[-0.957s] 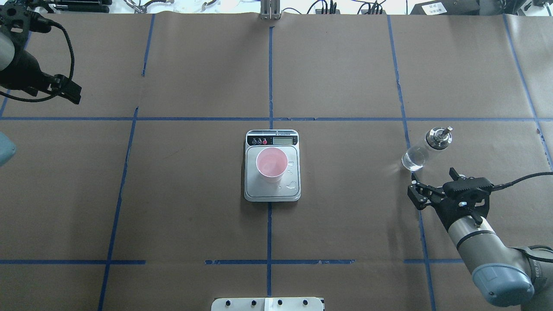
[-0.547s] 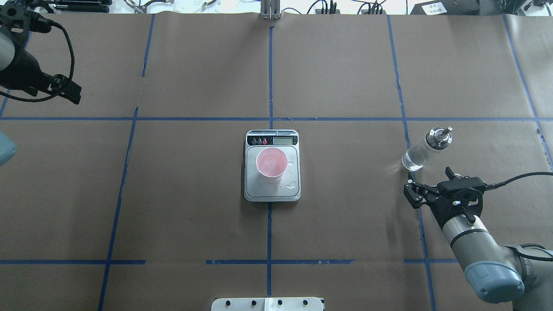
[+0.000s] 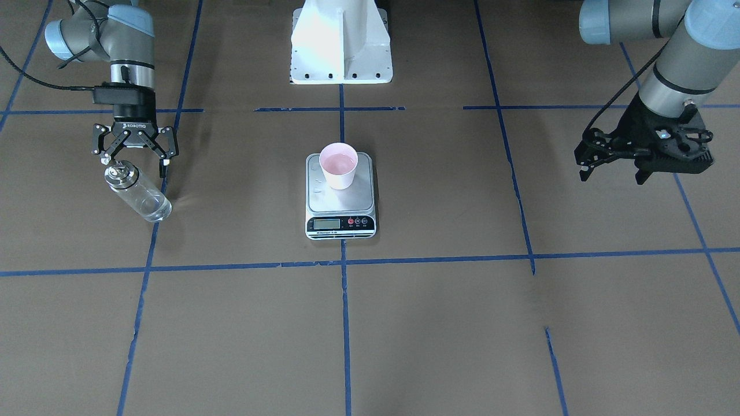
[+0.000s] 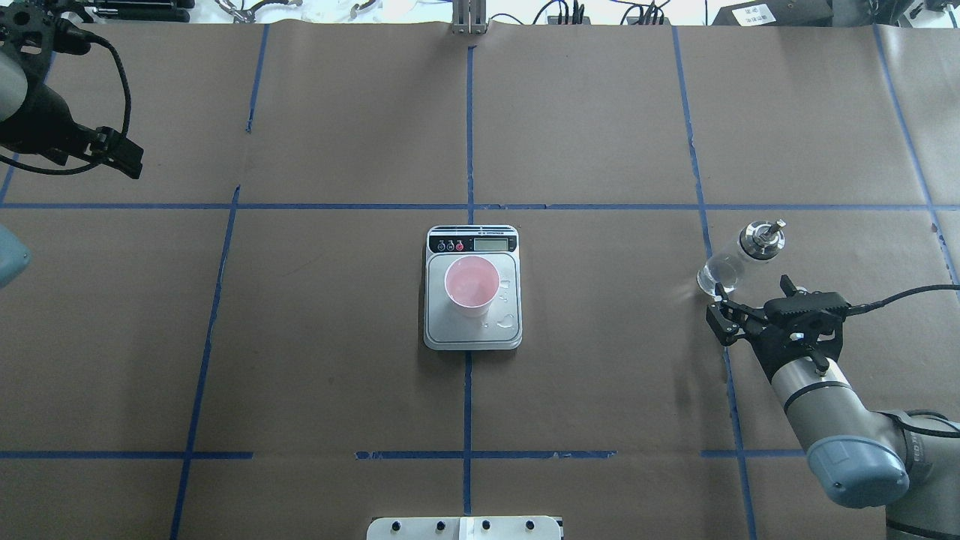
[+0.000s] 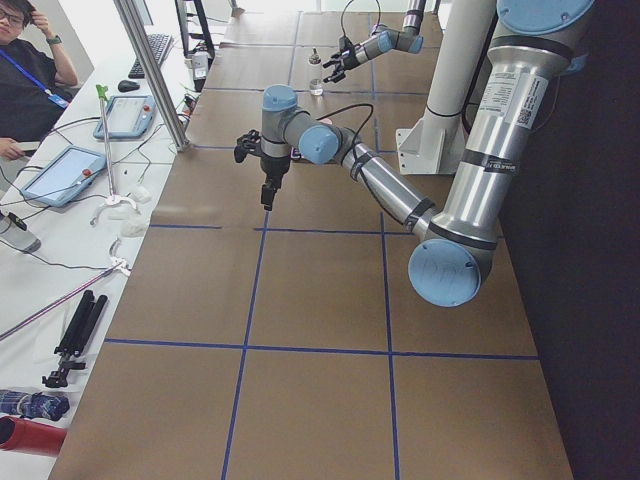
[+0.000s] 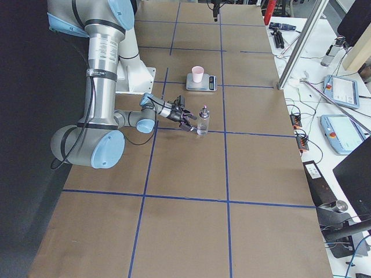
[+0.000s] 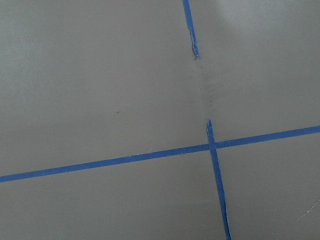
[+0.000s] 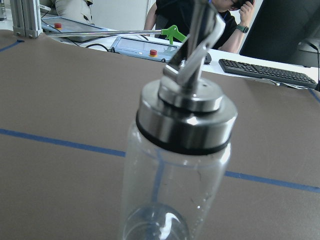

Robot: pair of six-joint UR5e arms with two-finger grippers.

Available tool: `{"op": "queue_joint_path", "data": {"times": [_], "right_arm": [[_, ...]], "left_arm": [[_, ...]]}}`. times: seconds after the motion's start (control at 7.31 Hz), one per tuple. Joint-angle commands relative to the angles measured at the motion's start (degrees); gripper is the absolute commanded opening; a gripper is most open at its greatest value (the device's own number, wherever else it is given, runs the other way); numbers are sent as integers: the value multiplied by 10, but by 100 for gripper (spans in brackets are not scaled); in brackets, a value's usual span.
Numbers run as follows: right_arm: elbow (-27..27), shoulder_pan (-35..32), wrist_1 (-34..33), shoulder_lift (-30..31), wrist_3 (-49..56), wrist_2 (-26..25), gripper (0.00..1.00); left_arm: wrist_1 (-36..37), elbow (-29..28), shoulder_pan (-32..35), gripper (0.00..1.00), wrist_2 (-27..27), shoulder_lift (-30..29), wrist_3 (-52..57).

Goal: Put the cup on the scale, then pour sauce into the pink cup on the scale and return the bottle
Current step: 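Lift the glass bottle upward with the right gripper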

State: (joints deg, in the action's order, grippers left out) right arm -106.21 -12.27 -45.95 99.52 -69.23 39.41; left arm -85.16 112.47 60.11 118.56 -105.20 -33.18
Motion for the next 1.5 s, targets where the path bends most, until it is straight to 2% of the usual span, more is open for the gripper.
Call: {"op": "queue_joint_path", "data": {"times": [0.0,0.96,1.37], "right_arm": [[3,-10,4,-19,22,1,100],[43,-35,6,-39,23,13,100],[63,-46,30,-54,37,25,100]], "left_arm": [[0,-1,0,100,0,-1,0],[3,-2,-1,100,0,-2,-5],[5,-2,-1,100,0,-3,-7]]}}
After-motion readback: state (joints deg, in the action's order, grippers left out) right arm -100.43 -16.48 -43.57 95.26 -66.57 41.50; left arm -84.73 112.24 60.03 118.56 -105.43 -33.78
